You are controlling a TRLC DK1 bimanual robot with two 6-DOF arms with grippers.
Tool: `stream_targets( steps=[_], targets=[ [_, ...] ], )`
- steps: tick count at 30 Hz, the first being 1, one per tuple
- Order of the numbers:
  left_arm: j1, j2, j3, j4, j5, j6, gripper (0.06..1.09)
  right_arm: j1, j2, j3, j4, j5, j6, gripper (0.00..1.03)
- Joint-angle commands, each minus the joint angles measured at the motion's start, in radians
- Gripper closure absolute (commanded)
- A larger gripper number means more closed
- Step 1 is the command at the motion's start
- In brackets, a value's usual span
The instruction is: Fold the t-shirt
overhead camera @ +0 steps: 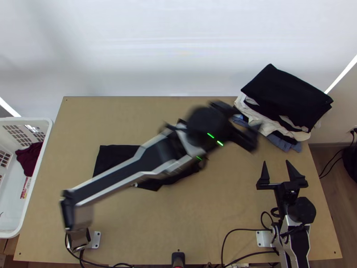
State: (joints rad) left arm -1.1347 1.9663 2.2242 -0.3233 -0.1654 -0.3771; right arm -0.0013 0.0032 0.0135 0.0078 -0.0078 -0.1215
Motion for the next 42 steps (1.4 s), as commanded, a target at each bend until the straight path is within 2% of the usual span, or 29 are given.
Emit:
stream_targets(
  steps=[1,6,9,15,25,33,34,36,42],
  targets=[
    [-0.053,0.108,0.043,0.047,-0.005,0.145,0.10,-0.005,-0.006,-0.006,-0.017,0.005,-0.013,0.04],
    [-0.013,0.121,0.061,0.092,-0.019,0.179,0.11,-0.005,-0.005,-0.006,-0.017,0.005,-0.013,0.04],
    [0.067,0.068,0.055,0.032,-0.040,0.178,0.11,-0.005,-0.006,-0.006,-0.017,0.005,-0.013,0.04],
    [0.220,-0.033,0.022,-0.252,-0.042,0.204,0.11,-0.005,-0.005,-0.004,-0.017,0.005,-0.013,0.04],
    [0.428,-0.257,-0.205,-0.617,-0.039,0.245,0.11,-0.005,-0.005,-0.004,-0.017,0.005,-0.013,0.04],
    [0.586,-0.517,-0.606,-0.635,0.015,0.265,0.11,-0.005,-0.006,-0.004,-0.017,0.005,-0.013,0.04],
    [0.610,-0.543,-0.653,-0.642,0.035,0.282,0.11,0.000,-0.005,-0.004,-0.017,-0.001,0.006,0.04],
    [0.673,-0.578,-0.745,-0.635,0.043,0.331,0.11,0.055,-0.005,-0.004,-0.017,-0.001,0.135,0.04],
    [0.840,-0.647,-0.928,-0.614,0.070,0.420,0.11,0.146,-0.006,-0.006,-0.017,-0.001,0.154,0.04]
  ],
)
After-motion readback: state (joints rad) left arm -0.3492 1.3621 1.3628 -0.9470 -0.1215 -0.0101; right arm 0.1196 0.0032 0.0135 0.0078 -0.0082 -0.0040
